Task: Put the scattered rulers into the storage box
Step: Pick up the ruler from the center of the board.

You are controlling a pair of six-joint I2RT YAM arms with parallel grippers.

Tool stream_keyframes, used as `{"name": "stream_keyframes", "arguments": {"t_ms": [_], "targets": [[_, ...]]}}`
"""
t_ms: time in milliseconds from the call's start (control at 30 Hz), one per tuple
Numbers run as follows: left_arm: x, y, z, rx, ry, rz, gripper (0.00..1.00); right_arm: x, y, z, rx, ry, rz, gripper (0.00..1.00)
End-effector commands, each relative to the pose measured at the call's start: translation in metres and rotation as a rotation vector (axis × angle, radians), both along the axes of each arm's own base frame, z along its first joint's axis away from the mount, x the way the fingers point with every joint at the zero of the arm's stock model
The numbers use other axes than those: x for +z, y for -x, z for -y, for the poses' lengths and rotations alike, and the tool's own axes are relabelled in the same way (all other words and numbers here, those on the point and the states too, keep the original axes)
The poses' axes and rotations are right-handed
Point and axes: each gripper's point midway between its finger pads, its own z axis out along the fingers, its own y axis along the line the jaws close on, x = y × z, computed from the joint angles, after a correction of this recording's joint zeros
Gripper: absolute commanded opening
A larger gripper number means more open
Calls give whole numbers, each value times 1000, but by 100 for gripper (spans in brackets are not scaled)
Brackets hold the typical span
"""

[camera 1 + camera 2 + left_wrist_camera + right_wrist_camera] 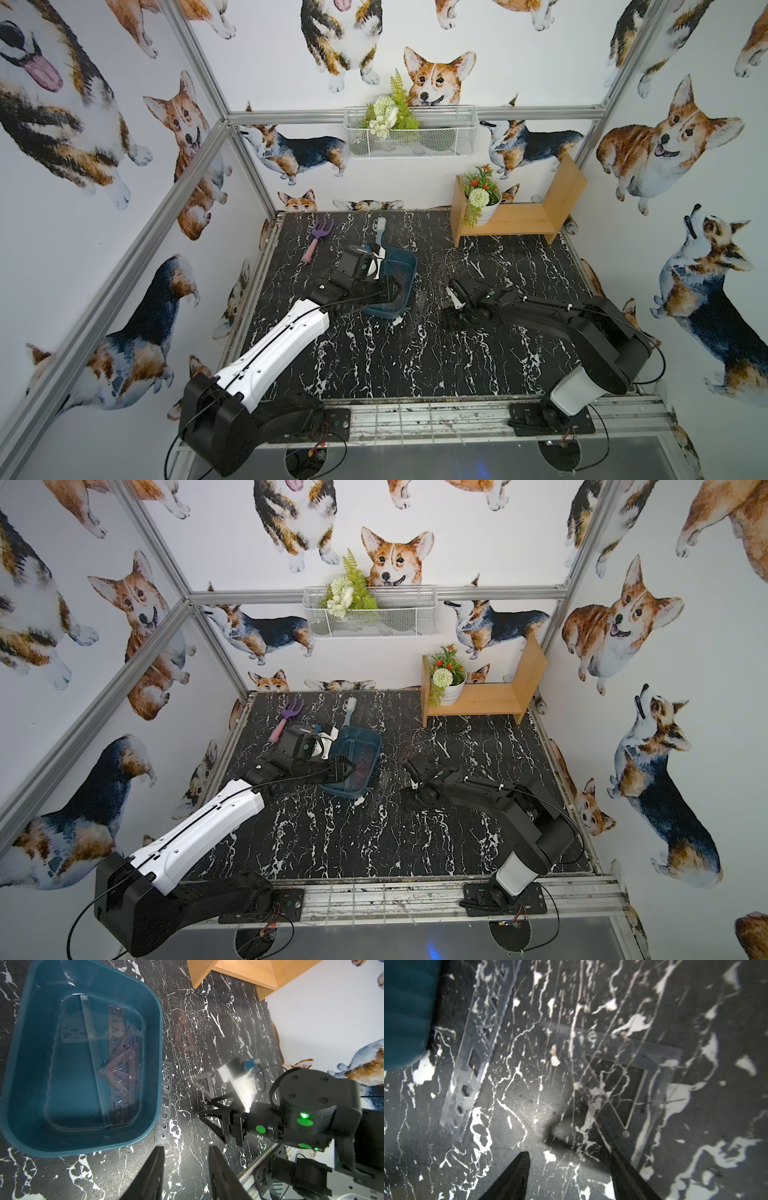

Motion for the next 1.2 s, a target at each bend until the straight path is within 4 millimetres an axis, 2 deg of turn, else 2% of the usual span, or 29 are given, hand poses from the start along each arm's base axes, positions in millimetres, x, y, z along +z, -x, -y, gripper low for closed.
{"name": "stream_keyframes", "arguments": {"t_ms": [0,167,567,733,967,1167], "targets": [[1,-2,1,2,5,10,41,-2,-4,14,-21,35,2,68],[-2,0,1,0,4,4,41,-3,-17,17,-20,43,4,68],[-3,2,-1,1,4,5,41,-5,-43,1,10,55,6,69],[-4,1,1,-5,9,4,41,-8,-46,4,16,91,3,69],[-4,0,3,-8,20,3,41,-1,-46,20,-18,226,32,68],[-6,2,3,-7,25,2,41,1,-41,16,-12,283,51,67]]}}
